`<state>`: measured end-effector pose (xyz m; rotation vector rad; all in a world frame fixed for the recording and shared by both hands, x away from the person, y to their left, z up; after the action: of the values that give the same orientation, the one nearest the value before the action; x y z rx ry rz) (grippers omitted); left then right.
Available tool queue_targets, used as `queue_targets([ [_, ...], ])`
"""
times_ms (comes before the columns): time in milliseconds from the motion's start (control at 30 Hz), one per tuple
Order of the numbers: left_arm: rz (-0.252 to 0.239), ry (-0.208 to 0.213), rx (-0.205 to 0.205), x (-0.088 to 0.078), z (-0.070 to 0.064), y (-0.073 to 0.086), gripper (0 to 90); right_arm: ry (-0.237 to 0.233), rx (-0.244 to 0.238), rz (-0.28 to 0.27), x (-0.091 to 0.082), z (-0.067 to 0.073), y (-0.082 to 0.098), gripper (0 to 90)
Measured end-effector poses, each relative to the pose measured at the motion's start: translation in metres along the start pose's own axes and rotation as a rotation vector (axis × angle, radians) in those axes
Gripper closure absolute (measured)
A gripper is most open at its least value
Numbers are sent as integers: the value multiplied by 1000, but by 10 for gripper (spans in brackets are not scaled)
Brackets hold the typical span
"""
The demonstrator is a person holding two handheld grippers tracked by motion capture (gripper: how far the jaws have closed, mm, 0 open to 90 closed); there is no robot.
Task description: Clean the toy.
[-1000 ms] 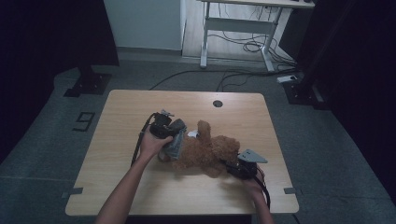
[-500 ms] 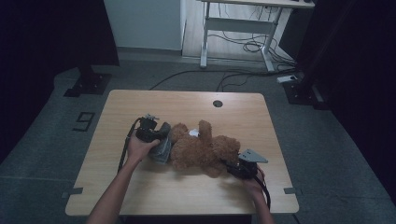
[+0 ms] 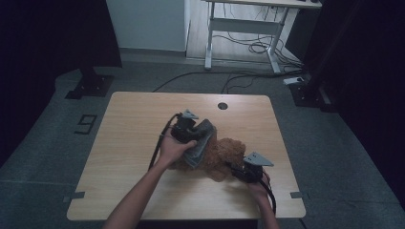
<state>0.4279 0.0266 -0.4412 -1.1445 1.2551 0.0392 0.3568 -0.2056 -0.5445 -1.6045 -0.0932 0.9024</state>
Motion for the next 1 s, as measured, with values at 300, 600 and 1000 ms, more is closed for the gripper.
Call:
queue_targets([
  [300,10,-101,-49,1,29,22,767,-4,2,1,0,0,0,473],
  [600,15,-146,-165,-9,72,67,769,-3,9,-3,0,0,1,473],
  [1000,15,-83,-247,-9,89,97,769,7,26,-5,3,0,-1,489],
])
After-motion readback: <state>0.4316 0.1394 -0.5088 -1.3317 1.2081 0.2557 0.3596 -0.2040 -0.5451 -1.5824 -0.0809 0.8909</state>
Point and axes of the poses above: each handheld gripper's, and its own axes: x roughly forward along the jaws, y roughly out of its underside, z roughly to its left, the point moved 2 cm from there along x, roughly forward along the jaws, and after that the axes turned 7 degrees about z, right-handed, at the moved point
